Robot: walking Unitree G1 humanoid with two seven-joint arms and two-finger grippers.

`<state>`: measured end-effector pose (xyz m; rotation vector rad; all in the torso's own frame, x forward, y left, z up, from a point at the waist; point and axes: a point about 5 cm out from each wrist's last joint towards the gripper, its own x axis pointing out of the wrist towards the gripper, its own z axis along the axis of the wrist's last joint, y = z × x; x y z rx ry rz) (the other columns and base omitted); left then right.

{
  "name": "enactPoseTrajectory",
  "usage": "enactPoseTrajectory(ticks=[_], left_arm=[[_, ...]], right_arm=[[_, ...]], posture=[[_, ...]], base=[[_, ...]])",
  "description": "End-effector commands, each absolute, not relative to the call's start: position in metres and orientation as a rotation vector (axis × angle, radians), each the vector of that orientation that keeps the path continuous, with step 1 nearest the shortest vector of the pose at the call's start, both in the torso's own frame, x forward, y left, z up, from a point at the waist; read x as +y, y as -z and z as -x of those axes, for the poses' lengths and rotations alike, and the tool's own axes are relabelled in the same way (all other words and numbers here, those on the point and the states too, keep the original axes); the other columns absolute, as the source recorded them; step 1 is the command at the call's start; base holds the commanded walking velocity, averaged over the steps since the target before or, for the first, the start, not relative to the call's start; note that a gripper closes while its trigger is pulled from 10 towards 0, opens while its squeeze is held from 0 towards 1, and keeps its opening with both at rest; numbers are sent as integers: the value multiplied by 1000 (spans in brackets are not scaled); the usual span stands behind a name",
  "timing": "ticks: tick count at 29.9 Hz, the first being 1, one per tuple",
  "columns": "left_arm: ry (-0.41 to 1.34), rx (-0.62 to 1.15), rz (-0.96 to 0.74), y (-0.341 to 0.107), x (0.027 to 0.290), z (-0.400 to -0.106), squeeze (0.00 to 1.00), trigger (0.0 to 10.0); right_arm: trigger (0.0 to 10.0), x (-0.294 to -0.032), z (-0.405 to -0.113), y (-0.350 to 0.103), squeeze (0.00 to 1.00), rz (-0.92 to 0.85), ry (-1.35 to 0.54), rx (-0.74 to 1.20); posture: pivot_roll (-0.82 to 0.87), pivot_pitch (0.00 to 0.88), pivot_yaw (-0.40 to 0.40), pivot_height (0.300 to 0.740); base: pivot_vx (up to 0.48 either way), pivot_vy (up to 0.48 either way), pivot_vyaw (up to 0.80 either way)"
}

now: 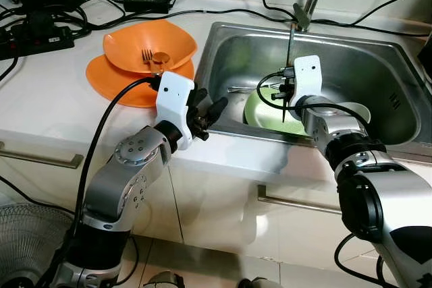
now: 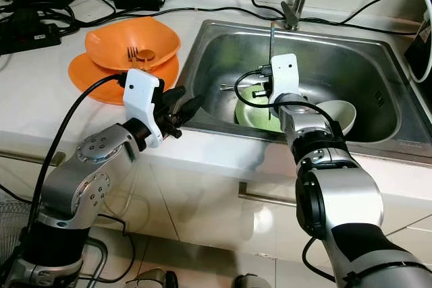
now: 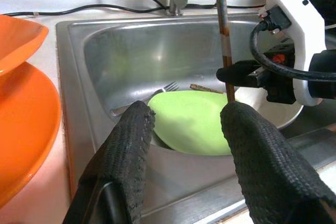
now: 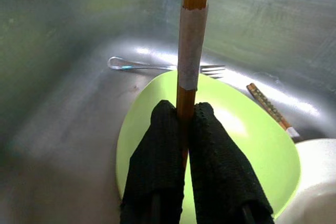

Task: Kitchen organization

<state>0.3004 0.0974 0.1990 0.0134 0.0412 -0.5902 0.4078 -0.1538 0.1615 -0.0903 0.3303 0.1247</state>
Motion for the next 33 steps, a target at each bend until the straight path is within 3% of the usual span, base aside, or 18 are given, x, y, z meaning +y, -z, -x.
enactPoseTrajectory(ticks=[1, 12, 13, 14, 25, 26, 27, 28, 31, 33], left_arm=[[617, 29, -29, -205, 93, -298, 0, 10000], [609, 46, -29, -204, 93, -297, 0, 10000], [609, 46, -28, -204, 92, -297, 0, 10000], [611, 48, -28, -204, 92, -297, 0, 10000], [608, 57, -23, -202, 92, -296, 0, 10000], [608, 58, -23, -202, 92, -296, 0, 10000], [608, 58, -23, -202, 92, -296, 0, 10000], [608, 58, -22, -202, 92, -296, 0, 10000], [608, 57, -22, -202, 92, -296, 0, 10000], [595, 39, -17, -204, 91, -297, 0, 10000]], right_arm=[[10000, -151, -406, -157, 0, 92, -140, 367], [10000, -144, -400, -141, 0, 131, -170, 432], [10000, -144, -400, -141, 176, 126, -172, 432], [10000, -143, -400, -141, 1000, 124, -174, 432], [10000, -140, -402, -145, 1000, 141, -186, 416], [10000, -139, -403, -146, 722, 144, -181, 405], [10000, -139, -403, -148, 722, 145, -178, 398], [10000, -139, -404, -150, 0, 141, -173, 381], [10000, -140, -410, -166, 0, 163, -148, 286], [10000, -139, -420, -210, 0, 85, -117, 30]], posture=[[44, 47, -23, 740], [50, 50, -27, 740], [52, 51, -27, 740], [51, 51, -27, 740], [52, 52, -29, 740], [51, 53, -28, 740], [51, 53, -28, 740], [51, 53, -28, 740], [49, 56, -26, 740], [46, 62, -24, 740]], base=[[0, 0, 0], [0, 0, 0], [0, 0, 0], [0, 0, 0], [0, 0, 0], [0, 0, 0], [0, 0, 0], [0, 0, 0], [0, 0, 0], [0, 0, 0]])
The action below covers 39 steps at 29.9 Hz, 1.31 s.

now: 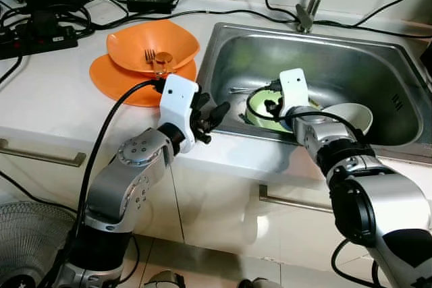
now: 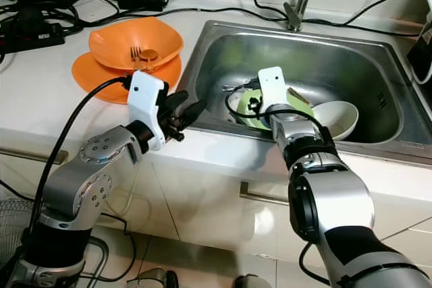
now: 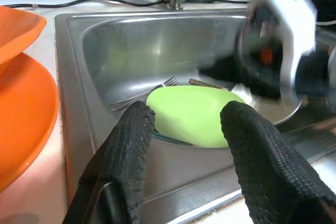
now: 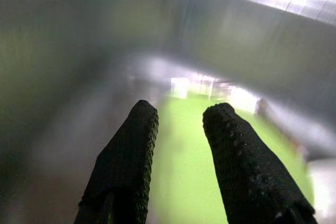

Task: Kitchen organization

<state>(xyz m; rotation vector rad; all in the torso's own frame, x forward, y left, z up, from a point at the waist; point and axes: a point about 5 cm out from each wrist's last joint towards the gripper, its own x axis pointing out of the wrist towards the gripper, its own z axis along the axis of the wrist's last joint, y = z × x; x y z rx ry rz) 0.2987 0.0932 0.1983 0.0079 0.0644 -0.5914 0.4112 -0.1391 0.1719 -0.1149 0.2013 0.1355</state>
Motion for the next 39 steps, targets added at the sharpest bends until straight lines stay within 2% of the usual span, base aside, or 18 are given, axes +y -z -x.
enactPoseTrajectory(ticks=[1, 3, 8, 13, 15, 24, 30, 39], left_arm=[[579, 24, -14, -205, 92, -297, 0, 10000], [575, 20, -14, -206, 92, -297, 0, 10000], [528, -25, -41, -210, 95, -301, 0, 10000], [464, -98, -54, -217, 100, -304, 0, 10000], [390, -161, -112, -222, 105, -306, 0, 10000], [263, -268, -125, -236, 119, -308, 0, 10000], [193, -301, -180, -234, 129, -306, 0, 10000], [91, -321, -199, -230, 151, -307, 0, 10000]], right_arm=[[10000, -140, -421, -227, 0, 50, -103, -73], [10000, -140, -421, -230, 0, 44, -99, -92], [10000, -141, -415, -256, 0, 0, -92, -341], [10000, -136, -404, -251, 0, 8, -135, -462], [10000, -134, -397, -241, 0, -27, -133, -495], [10000, -134, -384, -219, 0, -43, -75, -515], [10000, -125, -369, -178, 0, -90, -63, -430], [10000, -115, -361, -165, 0, -103, -62, -410]], posture=[[46, 62, -24, 740], [46, 62, -24, 740], [35, 68, -22, 740], [35, 68, -22, 740], [23, 71, -18, 740], [17, 71, -13, 740], [25, 74, -11, 740], [30, 68, -11, 740]], base=[[0, 0, 0], [0, 0, 0], [0, 0, 0], [0, 0, 0], [0, 0, 0], [0, 0, 0], [0, 0, 0], [0, 0, 0]])
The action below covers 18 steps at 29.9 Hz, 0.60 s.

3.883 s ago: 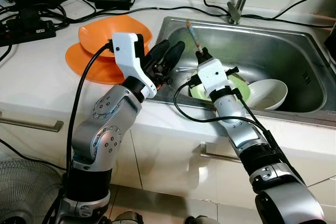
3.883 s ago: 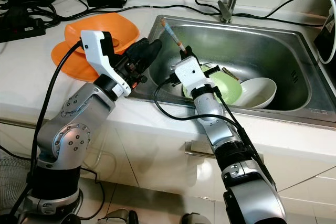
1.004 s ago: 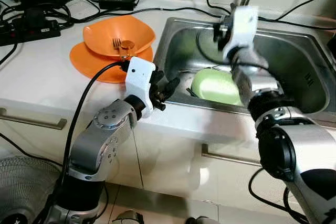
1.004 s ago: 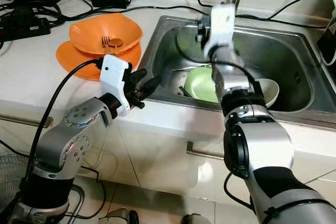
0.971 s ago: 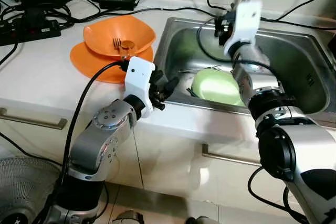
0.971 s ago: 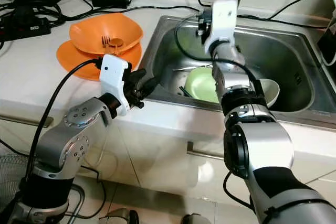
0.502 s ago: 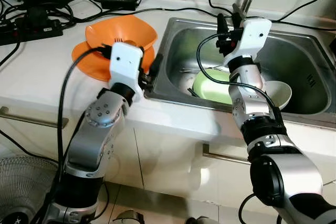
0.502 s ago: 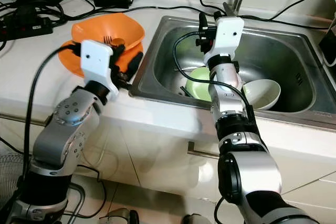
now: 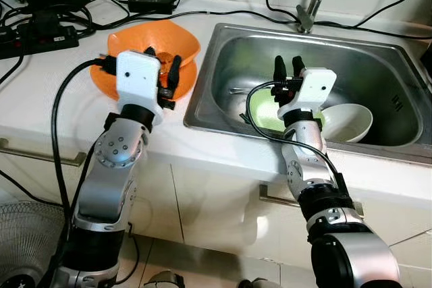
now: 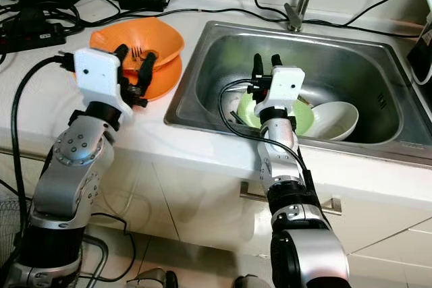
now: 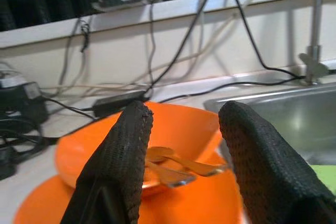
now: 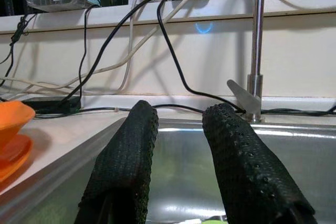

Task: Kitchen organization

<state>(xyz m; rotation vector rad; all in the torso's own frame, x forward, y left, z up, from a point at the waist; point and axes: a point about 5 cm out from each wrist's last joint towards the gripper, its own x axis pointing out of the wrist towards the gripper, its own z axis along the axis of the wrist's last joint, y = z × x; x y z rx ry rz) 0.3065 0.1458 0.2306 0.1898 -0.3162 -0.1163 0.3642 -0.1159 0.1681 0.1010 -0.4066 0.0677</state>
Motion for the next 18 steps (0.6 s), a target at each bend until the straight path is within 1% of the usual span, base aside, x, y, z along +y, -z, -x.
enactPoseTrajectory(ticks=[1, 4, 18], left_arm=[[85, -325, -199, -230, 153, -307, 0, 10000], [73, -335, -211, -230, 157, -306, 0, 10000], [45, -335, -223, -220, 165, -301, 0, 10000]], right_arm=[[10000, -114, -360, -164, 0, -105, -63, -410], [10000, -114, -359, -162, 0, -105, -60, -405], [10000, -128, -358, -168, 0, -79, -9, -424]], posture=[[31, 66, -12, 740], [33, 69, -11, 740], [29, 82, -15, 740]], base=[[0, 0, 0], [0, 0, 0], [0, 0, 0]])
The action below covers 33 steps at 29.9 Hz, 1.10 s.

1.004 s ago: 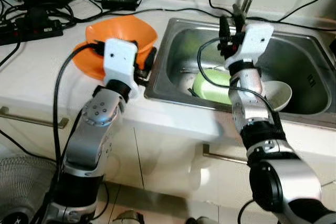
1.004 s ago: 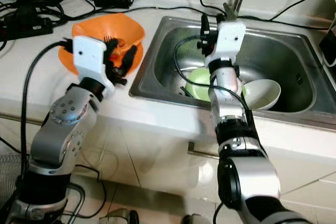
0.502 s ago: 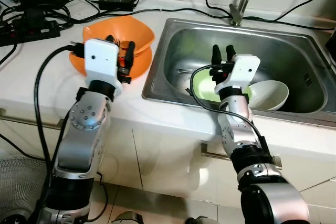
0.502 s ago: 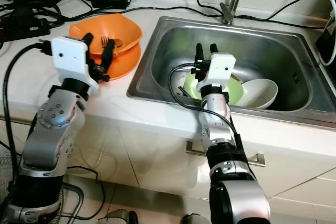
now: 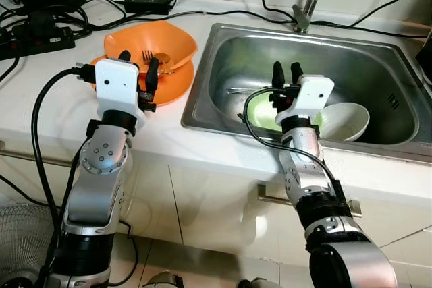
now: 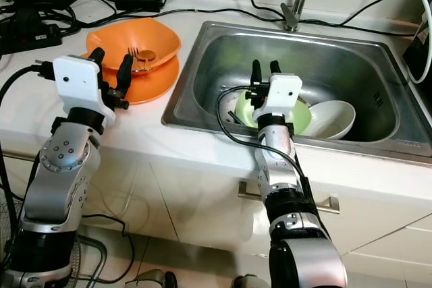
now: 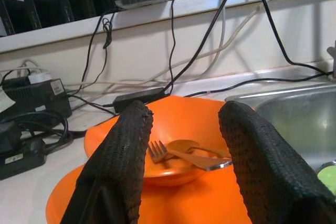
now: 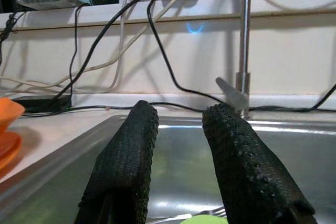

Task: Kitchen organization

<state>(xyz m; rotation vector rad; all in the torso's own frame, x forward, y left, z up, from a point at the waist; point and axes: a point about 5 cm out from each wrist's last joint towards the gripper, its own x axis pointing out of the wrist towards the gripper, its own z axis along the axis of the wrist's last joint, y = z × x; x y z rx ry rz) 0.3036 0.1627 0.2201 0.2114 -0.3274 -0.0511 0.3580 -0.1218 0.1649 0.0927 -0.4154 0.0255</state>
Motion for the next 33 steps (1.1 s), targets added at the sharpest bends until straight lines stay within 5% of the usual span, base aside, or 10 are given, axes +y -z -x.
enactPoseTrajectory(ticks=[1, 33], left_arm=[[45, -334, -222, -219, 165, -301, 0, 10000], [110, -278, -266, -193, 160, -296, 0, 10000]], right_arm=[[10000, -129, -357, -172, 0, -80, -5, -437], [10000, -157, -345, -174, 0, 101, -124, -384]], posture=[[28, 84, -15, 740], [-8, 101, -25, 740]], base=[[0, 0, 0], [0, 0, 0]])
